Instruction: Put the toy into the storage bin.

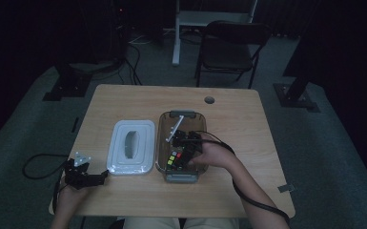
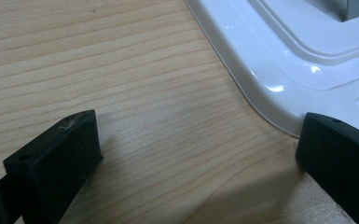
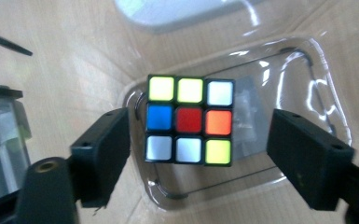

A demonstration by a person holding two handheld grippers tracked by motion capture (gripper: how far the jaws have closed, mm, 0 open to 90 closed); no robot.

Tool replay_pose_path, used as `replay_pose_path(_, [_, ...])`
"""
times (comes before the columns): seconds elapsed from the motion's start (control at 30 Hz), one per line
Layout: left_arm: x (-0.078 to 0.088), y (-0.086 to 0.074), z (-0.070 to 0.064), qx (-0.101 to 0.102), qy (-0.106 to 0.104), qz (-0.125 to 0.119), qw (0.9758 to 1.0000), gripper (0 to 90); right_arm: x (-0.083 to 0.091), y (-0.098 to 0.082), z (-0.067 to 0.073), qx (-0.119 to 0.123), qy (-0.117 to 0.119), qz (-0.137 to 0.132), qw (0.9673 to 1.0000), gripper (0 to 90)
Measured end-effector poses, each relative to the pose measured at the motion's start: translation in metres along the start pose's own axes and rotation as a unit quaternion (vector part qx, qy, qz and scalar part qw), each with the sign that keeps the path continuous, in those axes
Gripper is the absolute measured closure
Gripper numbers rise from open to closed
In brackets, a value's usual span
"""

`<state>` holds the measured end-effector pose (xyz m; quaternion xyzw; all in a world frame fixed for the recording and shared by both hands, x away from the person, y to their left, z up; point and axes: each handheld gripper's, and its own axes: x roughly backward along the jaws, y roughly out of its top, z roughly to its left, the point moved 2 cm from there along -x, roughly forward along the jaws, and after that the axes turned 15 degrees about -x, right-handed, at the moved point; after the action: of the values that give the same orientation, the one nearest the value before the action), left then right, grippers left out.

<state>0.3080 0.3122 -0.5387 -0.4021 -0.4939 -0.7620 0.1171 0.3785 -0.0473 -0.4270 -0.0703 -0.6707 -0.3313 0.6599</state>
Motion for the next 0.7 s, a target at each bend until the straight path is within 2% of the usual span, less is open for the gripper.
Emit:
replay_pose_path(0.2, [0.000, 0.000, 0.000, 0.000, 0.000, 0.000, 1.0000, 0.5, 0.008, -0.009, -0.001, -0.008, 0.007, -0.049, 0.9988, 16.3])
replay_pose_path(0.33, [0.000, 0.000, 0.000, 0.000, 0.000, 0.000, 1.0000, 0.5, 0.014, -0.015, -0.002, -0.014, 0.016, -0.082, 0.9964, 13.3])
replay_pose_path(0.47, [0.000, 0.000, 0.000, 0.000, 0.000, 0.000, 1.0000, 0.5, 0.021, -0.022, -0.006, -0.030, 0.026, -0.115, 0.9926, 11.7])
replay_pose_path(0.6, [0.000, 0.000, 0.000, 0.000, 0.000, 0.000, 1.0000, 0.5, 0.026, -0.029, -0.009, -0.032, 0.038, -0.145, 0.9882, 10.8])
replay_pose_path(0.7, [0.000, 0.000, 0.000, 0.001, 0.000, 0.000, 1.0000, 0.5, 0.029, -0.033, -0.012, -0.040, 0.026, -0.171, 0.9840, 10.8])
